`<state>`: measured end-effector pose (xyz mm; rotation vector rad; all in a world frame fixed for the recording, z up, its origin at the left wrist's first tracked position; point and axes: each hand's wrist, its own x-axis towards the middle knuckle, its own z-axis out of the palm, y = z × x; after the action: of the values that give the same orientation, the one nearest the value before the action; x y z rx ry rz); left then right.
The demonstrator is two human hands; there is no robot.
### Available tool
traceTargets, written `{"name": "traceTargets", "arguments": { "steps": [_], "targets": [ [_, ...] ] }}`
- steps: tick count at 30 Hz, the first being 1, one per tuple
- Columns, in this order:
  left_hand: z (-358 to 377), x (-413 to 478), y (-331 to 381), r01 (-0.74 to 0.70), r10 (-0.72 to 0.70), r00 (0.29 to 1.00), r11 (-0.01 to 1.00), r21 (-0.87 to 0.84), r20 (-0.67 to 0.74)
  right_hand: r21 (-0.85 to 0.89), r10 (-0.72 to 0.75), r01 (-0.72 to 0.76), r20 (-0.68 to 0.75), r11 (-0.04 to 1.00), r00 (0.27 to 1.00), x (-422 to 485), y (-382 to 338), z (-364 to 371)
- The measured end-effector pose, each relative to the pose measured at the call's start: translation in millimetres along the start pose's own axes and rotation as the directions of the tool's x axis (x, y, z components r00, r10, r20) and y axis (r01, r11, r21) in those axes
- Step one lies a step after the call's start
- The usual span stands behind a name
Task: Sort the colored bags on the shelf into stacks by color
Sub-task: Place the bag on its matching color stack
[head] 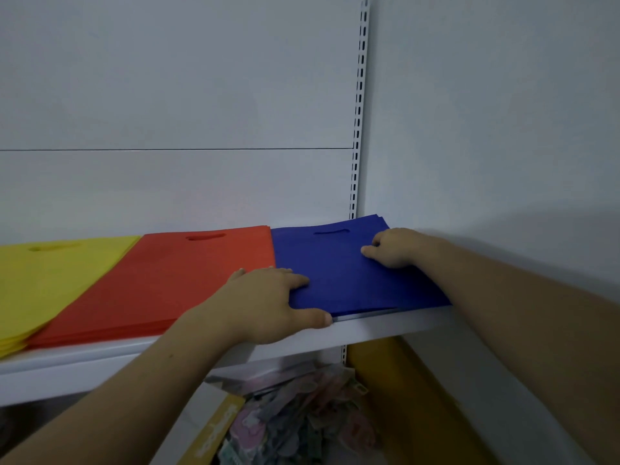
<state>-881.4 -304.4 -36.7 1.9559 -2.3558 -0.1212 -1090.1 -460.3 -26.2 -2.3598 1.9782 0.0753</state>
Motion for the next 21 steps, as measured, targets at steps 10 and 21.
{"name": "traceTargets", "arguments": {
  "steps": [10,21],
  "targets": [
    [0,-2,2,-0.056,0.056,0.998,0.998,-0.034,-0.024,0.036,-0.02,0.018,0.041,0.999,0.999,7,-2,5],
    [5,4,4,-0.029,0.028,0.999,0.998,0.051,0.025,0.122,0.004,-0.017,0.099,0.992,0.995,11,-4,10]
  ]
}}
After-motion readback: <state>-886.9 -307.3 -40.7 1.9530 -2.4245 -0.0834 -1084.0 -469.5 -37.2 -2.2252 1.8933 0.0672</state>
